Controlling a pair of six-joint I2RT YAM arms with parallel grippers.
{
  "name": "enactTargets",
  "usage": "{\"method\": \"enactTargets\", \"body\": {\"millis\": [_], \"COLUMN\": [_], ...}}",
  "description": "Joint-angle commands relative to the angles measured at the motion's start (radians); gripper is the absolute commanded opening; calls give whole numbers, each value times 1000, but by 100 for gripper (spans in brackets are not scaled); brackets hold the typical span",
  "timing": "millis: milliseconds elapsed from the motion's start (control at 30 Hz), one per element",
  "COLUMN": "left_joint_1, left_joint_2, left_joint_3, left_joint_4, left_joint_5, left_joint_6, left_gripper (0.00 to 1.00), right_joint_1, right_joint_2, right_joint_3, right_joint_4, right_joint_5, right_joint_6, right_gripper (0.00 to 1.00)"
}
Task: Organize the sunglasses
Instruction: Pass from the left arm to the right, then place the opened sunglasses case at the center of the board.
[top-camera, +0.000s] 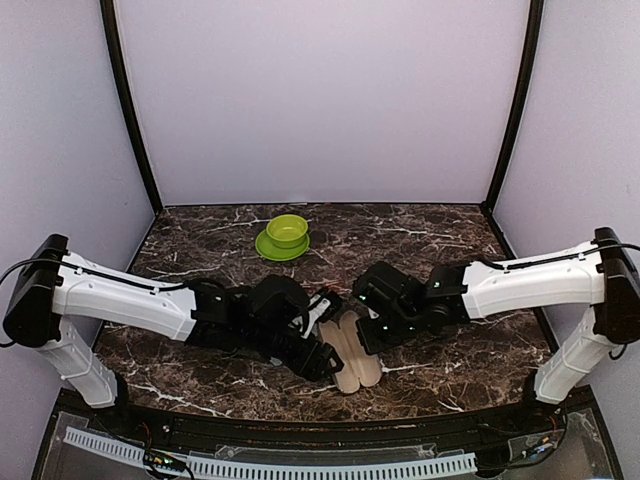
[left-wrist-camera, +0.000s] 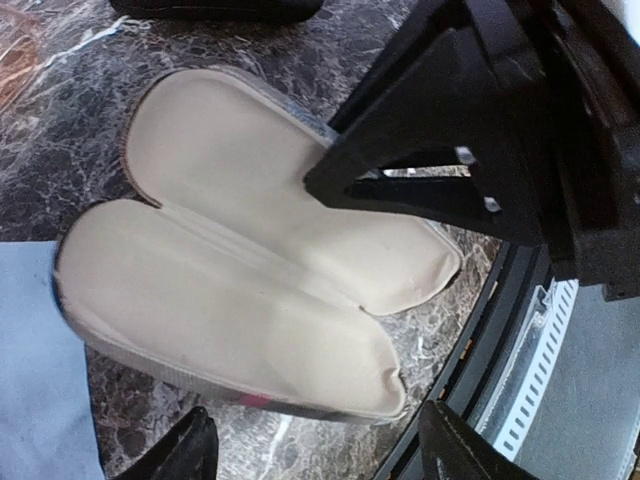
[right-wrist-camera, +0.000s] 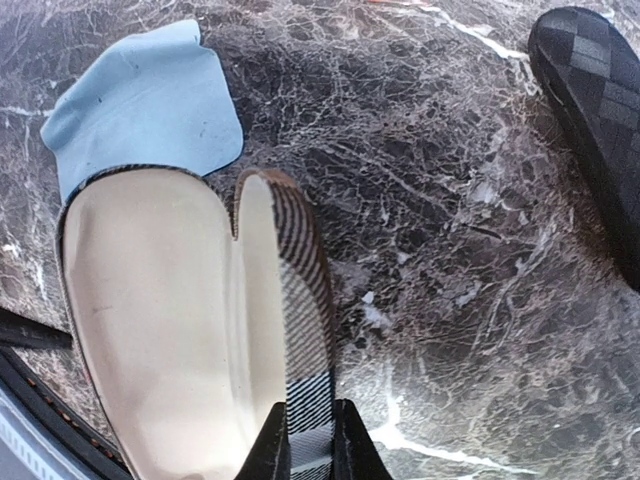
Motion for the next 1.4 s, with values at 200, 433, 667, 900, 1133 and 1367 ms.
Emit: {"method": "enactTargets", "body": {"millis": [200, 433, 667, 900, 1133, 1367], "left_joint_1": [35, 84, 136, 154, 160, 161], "left_joint_2": [-4, -15, -44, -49, -28, -20], "left_joint_3": [-9, -20, -39, -37, -18, -13], "left_joint_4": [-4, -34, -73, -99, -110, -116], "left_joint_5": [-27, -43, -77, -103, -105, -110], "left_joint_6": [16, -1, -9, -5, -1, 3], "left_gripper": [72, 72, 73, 74, 74, 74], "right_joint_1": [-93, -134, -146, -144, -133, -108], "right_joint_2": [22, 105, 232, 294, 293, 278], "right_joint_3": [123, 262, 334, 395, 390, 363], "right_joint_4": [-210, -377, -456, -465, -448, -430], "right_joint_5": [77, 146, 226, 254, 260, 268], "right_joint_6": [-212, -412, -554, -644, -648, -630], "right_gripper": [7, 7, 3, 5, 19, 27]}}
